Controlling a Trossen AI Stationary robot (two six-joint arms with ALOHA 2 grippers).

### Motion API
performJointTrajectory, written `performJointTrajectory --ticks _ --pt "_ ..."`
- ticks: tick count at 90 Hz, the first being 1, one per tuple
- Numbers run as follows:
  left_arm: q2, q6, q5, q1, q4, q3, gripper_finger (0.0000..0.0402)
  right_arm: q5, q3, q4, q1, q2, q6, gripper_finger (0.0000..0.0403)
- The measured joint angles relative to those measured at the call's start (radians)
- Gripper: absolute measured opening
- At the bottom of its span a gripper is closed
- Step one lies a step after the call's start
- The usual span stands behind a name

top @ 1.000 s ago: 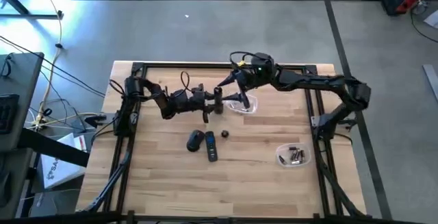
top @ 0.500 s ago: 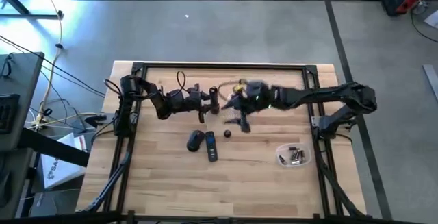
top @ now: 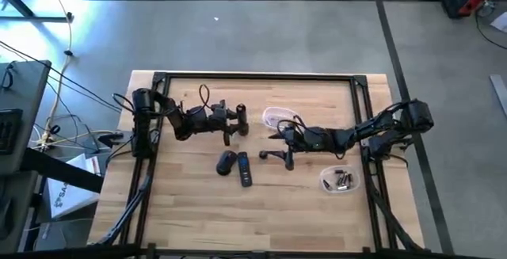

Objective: Insert battery
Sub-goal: Close the flashlight battery compartment

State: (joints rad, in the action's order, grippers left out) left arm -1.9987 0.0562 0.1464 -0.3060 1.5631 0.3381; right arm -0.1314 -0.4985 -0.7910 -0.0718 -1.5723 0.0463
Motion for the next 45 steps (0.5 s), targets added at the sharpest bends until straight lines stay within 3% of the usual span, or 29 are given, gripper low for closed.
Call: performJointTrajectory --ticks 13,27,45 --pt "-0.003 0.018 0.034 0.0 -0.002 0.016 0.0137 0.061 0.023 -0.084 0.025 -0.049 -0.048 0.024" --pt "-0.005 0.036 0.054 0.027 -0.005 0.027 0.0137 0.221 0.023 -0.3 0.075 -0.226 -0.051 0.024" --pt "-0.005 0.05 0.051 0.063 -0.004 0.028 0.0137 0.294 0.022 -0.523 0.098 -0.441 -0.054 0.024"
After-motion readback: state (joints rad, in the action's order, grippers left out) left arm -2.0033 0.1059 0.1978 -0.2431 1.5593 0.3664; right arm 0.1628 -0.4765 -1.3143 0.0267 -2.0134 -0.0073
